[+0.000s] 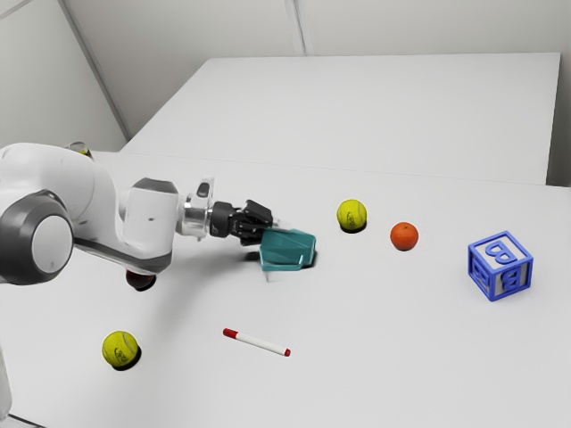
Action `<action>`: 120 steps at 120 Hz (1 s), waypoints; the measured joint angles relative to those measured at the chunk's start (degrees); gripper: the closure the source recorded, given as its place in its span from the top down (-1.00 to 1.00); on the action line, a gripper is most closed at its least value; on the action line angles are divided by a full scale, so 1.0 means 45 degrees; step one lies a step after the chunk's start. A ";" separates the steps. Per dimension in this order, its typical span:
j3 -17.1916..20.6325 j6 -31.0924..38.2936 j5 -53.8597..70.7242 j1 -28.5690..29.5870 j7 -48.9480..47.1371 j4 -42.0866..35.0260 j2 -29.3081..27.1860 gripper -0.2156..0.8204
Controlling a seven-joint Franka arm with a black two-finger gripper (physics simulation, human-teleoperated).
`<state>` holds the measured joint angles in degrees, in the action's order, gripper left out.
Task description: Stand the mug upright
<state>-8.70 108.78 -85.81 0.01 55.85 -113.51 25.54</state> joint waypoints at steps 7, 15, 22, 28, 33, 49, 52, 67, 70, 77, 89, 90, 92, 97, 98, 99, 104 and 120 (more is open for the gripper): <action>0.0000 -0.0061 -0.0002 -0.0001 0.0030 0.0003 -0.0014 -0.71; 0.0000 -0.0114 -0.0005 -0.0002 0.0057 0.0004 -0.0026 -0.78; 0.0000 -0.0184 -0.0008 -0.0002 0.0077 0.0005 -0.0035 -0.83; 0.0000 -0.0237 -0.0010 0.0007 0.0092 0.0007 -0.0069 -0.85; 0.0000 -0.0293 -0.0006 0.0013 0.0100 0.0028 -0.0130 -0.87; 0.0061 -0.0355 0.0687 -0.0042 0.0010 0.0732 -0.0725 -0.90; 0.0076 -0.0348 0.1203 -0.0065 -0.0076 0.1110 -0.0841 -0.90; 0.0100 -0.0192 0.5136 -0.0158 -0.0640 0.2757 -0.1184 -0.91; 0.0117 -0.0117 0.6136 -0.0193 -0.0754 0.3046 -0.1260 -0.92; 0.0359 0.0117 0.8613 -0.0239 -0.1079 0.3496 -0.1370 -0.92; 0.0725 0.1147 1.2338 -0.0384 -0.1688 0.3557 -0.1216 -0.92; 0.0742 0.1252 1.2632 -0.0400 -0.1747 0.3551 -0.1199 -0.92; 0.0769 0.1456 1.3181 -0.0428 -0.1868 0.3542 -0.1163 -0.93; 0.0883 0.1967 1.4675 -0.0505 -0.2247 0.3481 -0.1065 -0.93; 0.0913 0.2056 1.4969 -0.0521 -0.2331 0.3472 -0.1055 -0.93; 0.0942 0.2140 1.5256 -0.0535 -0.2417 0.3462 -0.1047 -0.93; 0.1036 0.2516 1.6471 -0.0587 -0.2848 0.3401 -0.1008 -0.93; 0.1113 0.3427 1.8489 -0.0656 -0.4090 0.3182 -0.0856 -0.93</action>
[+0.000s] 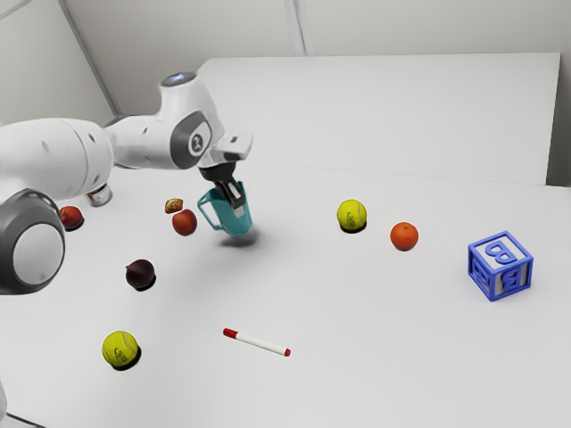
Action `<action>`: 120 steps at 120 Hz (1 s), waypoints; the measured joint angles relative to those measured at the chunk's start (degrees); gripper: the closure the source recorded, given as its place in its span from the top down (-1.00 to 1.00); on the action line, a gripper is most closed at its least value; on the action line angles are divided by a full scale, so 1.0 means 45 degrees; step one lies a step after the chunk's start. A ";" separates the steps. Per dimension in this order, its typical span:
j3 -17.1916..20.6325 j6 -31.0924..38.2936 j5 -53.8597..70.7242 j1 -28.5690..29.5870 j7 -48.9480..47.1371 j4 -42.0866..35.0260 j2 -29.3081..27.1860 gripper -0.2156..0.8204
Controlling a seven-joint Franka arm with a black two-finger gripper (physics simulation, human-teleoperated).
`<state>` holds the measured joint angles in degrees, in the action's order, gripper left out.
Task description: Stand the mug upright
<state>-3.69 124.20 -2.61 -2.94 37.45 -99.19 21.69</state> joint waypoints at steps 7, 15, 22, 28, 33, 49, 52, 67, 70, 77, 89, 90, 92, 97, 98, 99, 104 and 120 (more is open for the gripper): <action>0.0014 0.0279 0.0388 -0.0007 -0.0493 -0.0077 0.0056 -0.93; 0.0019 0.0541 0.0622 -0.0009 -0.1010 -0.0225 0.0103 -0.93; 0.0020 0.0713 0.0707 -0.0010 -0.1429 -0.0349 0.0136 -0.93; 0.0030 0.0822 0.0655 -0.0010 -0.1767 -0.0395 0.0161 -0.93; 0.0035 0.0896 0.0504 -0.0010 -0.2030 -0.0446 0.0188 -0.93; 0.0039 0.1053 0.0184 -0.0006 -0.2770 -0.0550 0.0224 -0.93; 0.0039 0.1073 0.0152 -0.0004 -0.2892 -0.0554 0.0227 -0.93; 0.0039 0.1123 0.0004 0.0004 -0.3395 -0.0561 0.0230 -0.67; 0.0040 0.1126 -0.0026 0.0006 -0.3474 -0.0561 0.0225 -0.56; 0.0040 0.1131 -0.0076 0.0008 -0.3649 -0.0560 0.0215 -0.30; 0.0040 0.1137 -0.0124 0.0009 -0.3915 -0.0528 0.0161 0.03; 0.0040 0.1136 -0.0126 0.0009 -0.3935 -0.0519 0.0151 0.05; 0.0040 0.1135 -0.0129 0.0009 -0.3975 -0.0499 0.0126 0.09; 0.0047 0.1098 -0.0135 0.0017 -0.4070 -0.0451 -0.0048 0.18; 0.0052 0.1087 -0.0136 0.0019 -0.4087 -0.0439 -0.0090 0.19; 0.0056 0.1071 -0.0136 0.0020 -0.4105 -0.0418 -0.0133 0.21; 0.0084 0.0820 -0.0164 0.0034 -0.4184 -0.0172 -0.0355 0.28; 0.0103 -0.1351 -0.0461 0.0043 -0.4435 0.2383 -0.0628 0.42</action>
<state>-3.23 118.12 -4.69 -2.75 17.49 -88.47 18.87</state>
